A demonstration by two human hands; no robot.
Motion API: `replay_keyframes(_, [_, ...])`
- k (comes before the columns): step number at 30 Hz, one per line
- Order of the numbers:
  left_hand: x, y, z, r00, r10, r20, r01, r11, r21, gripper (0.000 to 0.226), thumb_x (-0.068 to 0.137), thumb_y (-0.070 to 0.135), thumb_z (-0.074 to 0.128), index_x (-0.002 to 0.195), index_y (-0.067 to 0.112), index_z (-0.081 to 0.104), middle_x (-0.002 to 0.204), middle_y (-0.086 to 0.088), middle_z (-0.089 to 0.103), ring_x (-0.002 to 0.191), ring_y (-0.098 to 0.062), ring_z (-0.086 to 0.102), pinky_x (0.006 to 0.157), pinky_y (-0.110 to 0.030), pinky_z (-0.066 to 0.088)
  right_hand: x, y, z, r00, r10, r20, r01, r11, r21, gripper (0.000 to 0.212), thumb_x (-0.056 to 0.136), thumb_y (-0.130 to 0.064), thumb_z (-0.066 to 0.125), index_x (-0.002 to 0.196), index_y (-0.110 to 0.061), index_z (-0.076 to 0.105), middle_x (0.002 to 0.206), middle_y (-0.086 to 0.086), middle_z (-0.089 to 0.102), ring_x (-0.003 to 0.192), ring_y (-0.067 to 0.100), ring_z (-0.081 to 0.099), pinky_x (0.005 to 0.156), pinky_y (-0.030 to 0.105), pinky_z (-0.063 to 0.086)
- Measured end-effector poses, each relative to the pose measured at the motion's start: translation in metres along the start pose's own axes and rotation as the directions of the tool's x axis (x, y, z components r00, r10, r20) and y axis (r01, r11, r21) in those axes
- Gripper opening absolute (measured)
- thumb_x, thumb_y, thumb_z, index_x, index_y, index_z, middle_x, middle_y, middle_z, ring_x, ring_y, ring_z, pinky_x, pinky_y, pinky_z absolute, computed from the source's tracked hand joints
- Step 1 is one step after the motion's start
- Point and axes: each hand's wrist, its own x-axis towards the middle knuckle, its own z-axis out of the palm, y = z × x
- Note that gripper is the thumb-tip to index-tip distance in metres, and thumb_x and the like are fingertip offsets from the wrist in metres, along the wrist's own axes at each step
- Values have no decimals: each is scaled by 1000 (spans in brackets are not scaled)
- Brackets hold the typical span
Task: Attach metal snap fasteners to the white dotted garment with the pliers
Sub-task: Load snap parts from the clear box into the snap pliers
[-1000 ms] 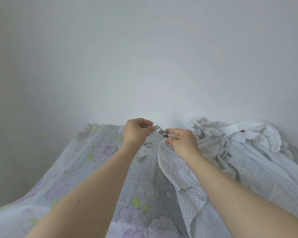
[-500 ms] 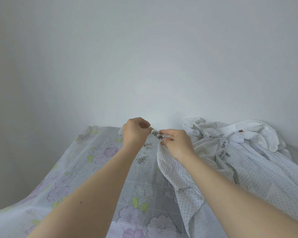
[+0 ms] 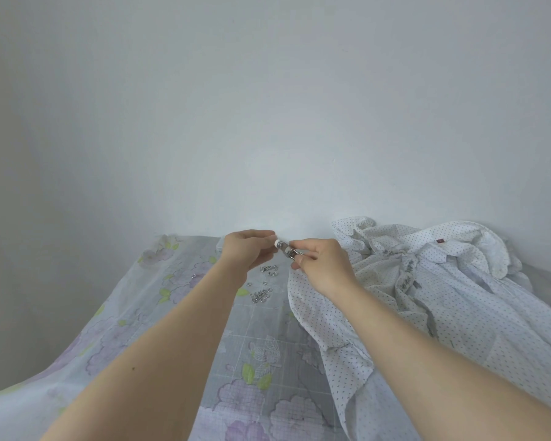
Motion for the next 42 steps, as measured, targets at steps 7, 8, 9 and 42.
replay_keyframes(7, [0, 3, 3, 998, 35, -52, -35, 999, -5, 6, 82, 3, 68, 79, 7, 69, 77, -11, 68, 70, -17, 65, 72, -25, 56, 2, -4, -1, 1000, -10, 5, 10, 1000, 1, 32, 94, -10, 53, 119, -23, 69, 88, 4, 76, 53, 3, 53, 47, 16, 41])
replay_keyframes(8, [0, 3, 4, 997, 53, -56, -53, 999, 3, 6, 83, 4, 68, 78, 7, 69, 76, -10, 68, 69, -16, 64, 72, -24, 56, 3, -4, -1, 1000, -13, 3, 13, 1000, -1, 31, 94, -11, 54, 118, -23, 69, 88, 4, 76, 55, 4, 55, 51, 19, 42])
replay_keyframes(9, [-1, 3, 6, 996, 71, -60, -71, 997, 12, 6, 83, 4, 68, 78, 8, 68, 74, -9, 67, 69, -16, 64, 73, -24, 56, 3, -4, -2, 1000, -16, 3, 16, 1000, -3, 30, 93, -13, 55, 118, -23, 69, 87, 4, 76, 57, 4, 56, 54, 21, 43])
replay_keyframes(42, [-10, 32, 5, 997, 50, 50, -47, 997, -60, 10, 82, -3, 63, 83, 4, 69, 76, -8, 67, 68, -16, 64, 67, -21, 58, 2, -19, -26, 878, 170, 447, -148, 985, -83, 80, 77, 0, 55, 147, -28, 29, 106, -4, 46, 84, 8, 43, 67, 27, 34])
